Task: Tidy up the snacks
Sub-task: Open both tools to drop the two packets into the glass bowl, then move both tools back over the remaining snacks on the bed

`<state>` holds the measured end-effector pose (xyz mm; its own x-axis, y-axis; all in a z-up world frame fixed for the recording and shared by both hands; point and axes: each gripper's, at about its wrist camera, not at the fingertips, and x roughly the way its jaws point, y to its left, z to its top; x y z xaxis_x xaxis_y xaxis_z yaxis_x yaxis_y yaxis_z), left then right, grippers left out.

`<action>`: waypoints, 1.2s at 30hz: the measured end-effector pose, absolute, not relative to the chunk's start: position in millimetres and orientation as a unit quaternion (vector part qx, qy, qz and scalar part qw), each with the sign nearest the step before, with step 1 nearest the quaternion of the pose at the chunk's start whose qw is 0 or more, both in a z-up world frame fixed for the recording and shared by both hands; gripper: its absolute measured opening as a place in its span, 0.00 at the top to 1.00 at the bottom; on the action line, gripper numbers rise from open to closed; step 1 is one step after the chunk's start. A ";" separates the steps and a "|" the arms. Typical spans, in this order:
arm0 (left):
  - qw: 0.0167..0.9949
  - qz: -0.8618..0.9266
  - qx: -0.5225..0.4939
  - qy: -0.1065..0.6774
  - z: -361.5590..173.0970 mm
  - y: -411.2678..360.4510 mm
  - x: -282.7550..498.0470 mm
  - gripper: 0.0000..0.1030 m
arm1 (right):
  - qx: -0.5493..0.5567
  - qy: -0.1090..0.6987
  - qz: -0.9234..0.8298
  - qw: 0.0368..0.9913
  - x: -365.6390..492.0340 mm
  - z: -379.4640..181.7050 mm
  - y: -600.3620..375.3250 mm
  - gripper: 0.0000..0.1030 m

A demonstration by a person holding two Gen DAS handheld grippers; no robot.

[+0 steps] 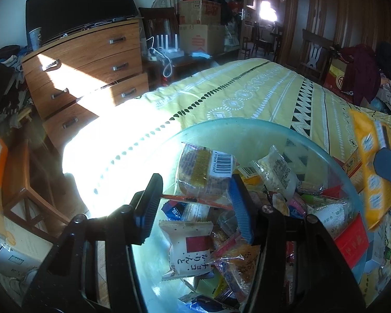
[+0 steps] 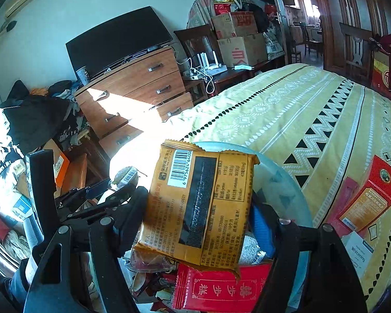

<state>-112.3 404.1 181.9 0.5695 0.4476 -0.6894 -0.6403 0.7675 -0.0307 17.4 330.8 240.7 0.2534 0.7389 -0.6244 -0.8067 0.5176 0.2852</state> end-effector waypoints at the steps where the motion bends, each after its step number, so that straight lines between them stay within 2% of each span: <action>1: 0.874 0.311 -0.140 0.345 181.8 403.8 -112.4 0.47 | -0.044 0.369 0.489 0.789 18.2 240.1 331.4 0.24; 6: 0.874 0.315 -0.137 0.344 182.5 403.8 -112.0 0.46 | -0.057 0.366 0.489 0.790 14.5 241.6 333.6 0.21; 8: 0.872 0.317 -0.138 0.345 182.9 404.2 -112.2 0.43 | -0.062 0.360 0.492 0.791 10.7 244.6 333.4 0.20; 12: 0.871 0.326 -0.137 0.341 185.8 403.9 -114.5 0.29 | -0.076 0.345 0.494 0.794 -0.1 251.1 328.7 0.18; 17: 0.872 0.327 -0.138 0.336 193.1 394.5 -117.2 0.23 | -0.071 0.330 0.481 0.809 -9.3 256.9 302.3 0.12; 19: 0.876 0.326 -0.134 0.330 199.6 386.3 -117.5 0.16 | -0.062 0.329 0.473 0.815 -12.0 257.0 284.9 0.10; 25: 0.893 0.308 -0.116 0.307 226.4 344.0 -112.3 0.03 | -0.037 0.324 0.439 0.837 -17.4 260.3 219.8 0.06; 28: 0.904 0.288 -0.103 0.298 238.7 314.0 -105.4 0.00 | -0.021 0.320 0.419 0.849 -21.1 263.4 179.8 0.04; 36: 0.930 0.213 -0.064 0.292 255.0 217.1 -77.0 0.00 | 0.012 0.316 0.364 0.876 -24.5 262.0 71.7 0.01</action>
